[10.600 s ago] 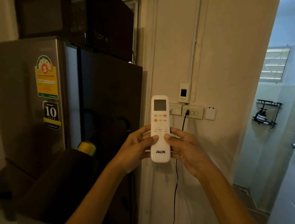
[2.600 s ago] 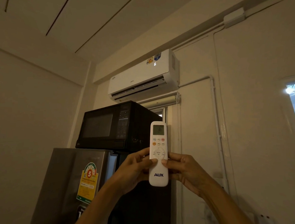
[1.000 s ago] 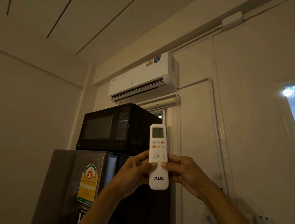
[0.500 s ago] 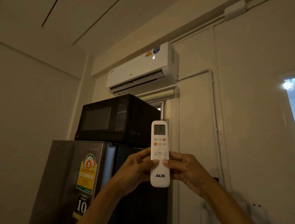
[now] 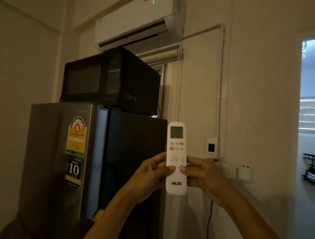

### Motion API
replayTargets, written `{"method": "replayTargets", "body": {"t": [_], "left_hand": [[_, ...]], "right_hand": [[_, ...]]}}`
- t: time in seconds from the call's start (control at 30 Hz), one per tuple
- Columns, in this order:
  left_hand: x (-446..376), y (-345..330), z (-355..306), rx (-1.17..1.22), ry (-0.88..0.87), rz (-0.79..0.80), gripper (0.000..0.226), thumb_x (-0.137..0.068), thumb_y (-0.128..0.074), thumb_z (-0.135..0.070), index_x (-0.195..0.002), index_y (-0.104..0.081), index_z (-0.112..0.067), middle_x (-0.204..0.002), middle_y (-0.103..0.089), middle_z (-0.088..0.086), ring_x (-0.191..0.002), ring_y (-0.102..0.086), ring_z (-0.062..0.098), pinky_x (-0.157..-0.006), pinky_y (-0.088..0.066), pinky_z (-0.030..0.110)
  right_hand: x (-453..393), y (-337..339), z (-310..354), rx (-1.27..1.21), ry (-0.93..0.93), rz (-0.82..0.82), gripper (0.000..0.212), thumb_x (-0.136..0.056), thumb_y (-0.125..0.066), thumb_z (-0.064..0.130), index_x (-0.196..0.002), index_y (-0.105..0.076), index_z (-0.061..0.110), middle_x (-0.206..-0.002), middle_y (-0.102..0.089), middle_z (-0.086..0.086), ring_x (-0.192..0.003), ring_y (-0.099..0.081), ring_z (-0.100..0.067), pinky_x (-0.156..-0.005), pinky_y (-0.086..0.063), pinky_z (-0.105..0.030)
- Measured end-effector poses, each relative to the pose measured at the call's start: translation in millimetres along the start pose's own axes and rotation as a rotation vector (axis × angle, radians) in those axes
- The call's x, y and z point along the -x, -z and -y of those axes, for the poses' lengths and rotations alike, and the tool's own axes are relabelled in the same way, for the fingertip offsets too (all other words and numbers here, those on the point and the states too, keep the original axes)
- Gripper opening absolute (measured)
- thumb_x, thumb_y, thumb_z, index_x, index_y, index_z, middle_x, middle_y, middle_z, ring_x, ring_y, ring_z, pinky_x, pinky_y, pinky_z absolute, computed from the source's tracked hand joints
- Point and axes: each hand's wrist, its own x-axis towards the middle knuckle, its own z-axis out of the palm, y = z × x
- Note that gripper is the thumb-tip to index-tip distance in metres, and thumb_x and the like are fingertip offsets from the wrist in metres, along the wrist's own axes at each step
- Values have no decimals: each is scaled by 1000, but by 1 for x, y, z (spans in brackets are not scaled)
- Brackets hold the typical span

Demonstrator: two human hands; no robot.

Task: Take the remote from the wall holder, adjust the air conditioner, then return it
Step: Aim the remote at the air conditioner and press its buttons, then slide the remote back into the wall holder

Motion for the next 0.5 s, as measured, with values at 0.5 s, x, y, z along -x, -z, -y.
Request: {"method": "replayTargets", "body": {"t": [0.5], "left_hand": [[-7, -28, 100, -20, 120, 111, 46, -88, -62, -19, -116, -54, -55, -116, -69, -14, -107, -66, 10, -73, -59, 26]], "right_hand": [[48, 40, -51, 48, -116, -206, 41, -73, -69, 31, -114, -66, 21, -107, -74, -1, -98, -70, -23, -75, -59, -39]]}}
